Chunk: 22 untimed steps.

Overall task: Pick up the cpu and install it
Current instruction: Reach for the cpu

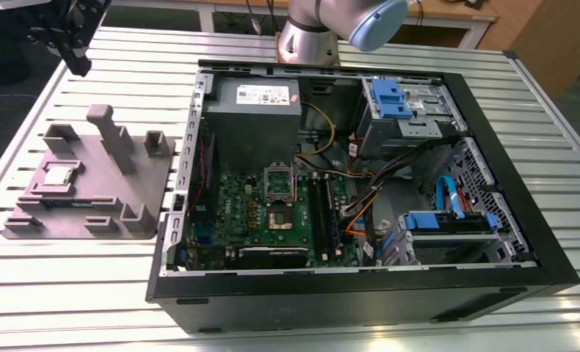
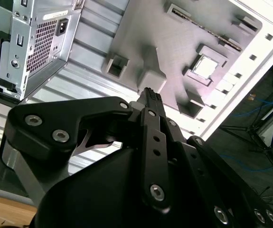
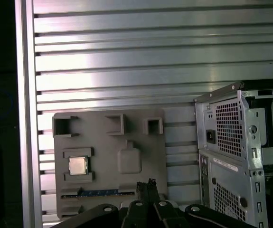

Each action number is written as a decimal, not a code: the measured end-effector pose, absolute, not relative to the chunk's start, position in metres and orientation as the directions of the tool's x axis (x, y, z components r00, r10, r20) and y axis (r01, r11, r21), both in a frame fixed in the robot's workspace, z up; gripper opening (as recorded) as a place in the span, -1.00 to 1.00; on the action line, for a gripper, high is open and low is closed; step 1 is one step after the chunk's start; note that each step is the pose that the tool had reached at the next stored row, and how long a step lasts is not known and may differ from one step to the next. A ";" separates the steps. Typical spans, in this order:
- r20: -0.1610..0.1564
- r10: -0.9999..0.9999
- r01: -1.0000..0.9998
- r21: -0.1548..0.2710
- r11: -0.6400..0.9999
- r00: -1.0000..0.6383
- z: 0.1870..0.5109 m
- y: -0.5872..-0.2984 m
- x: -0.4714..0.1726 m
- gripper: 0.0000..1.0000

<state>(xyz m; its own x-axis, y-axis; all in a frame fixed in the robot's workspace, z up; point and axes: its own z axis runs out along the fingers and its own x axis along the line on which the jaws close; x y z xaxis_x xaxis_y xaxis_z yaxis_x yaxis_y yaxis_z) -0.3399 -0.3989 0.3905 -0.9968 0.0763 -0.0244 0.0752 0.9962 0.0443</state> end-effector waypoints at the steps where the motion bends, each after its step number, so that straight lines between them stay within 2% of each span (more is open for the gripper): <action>1: -0.024 0.076 0.075 0.044 0.996 -0.997 0.390 -0.399 -0.340 -0.80; 22: -0.024 0.076 0.075 0.044 0.996 -0.997 0.390 -0.399 -0.355 -0.80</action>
<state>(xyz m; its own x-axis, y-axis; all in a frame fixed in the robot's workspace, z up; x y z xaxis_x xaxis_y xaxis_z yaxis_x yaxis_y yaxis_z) -0.3550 -0.3989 0.3903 -0.9968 0.0762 -0.0245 0.0751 0.9962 0.0443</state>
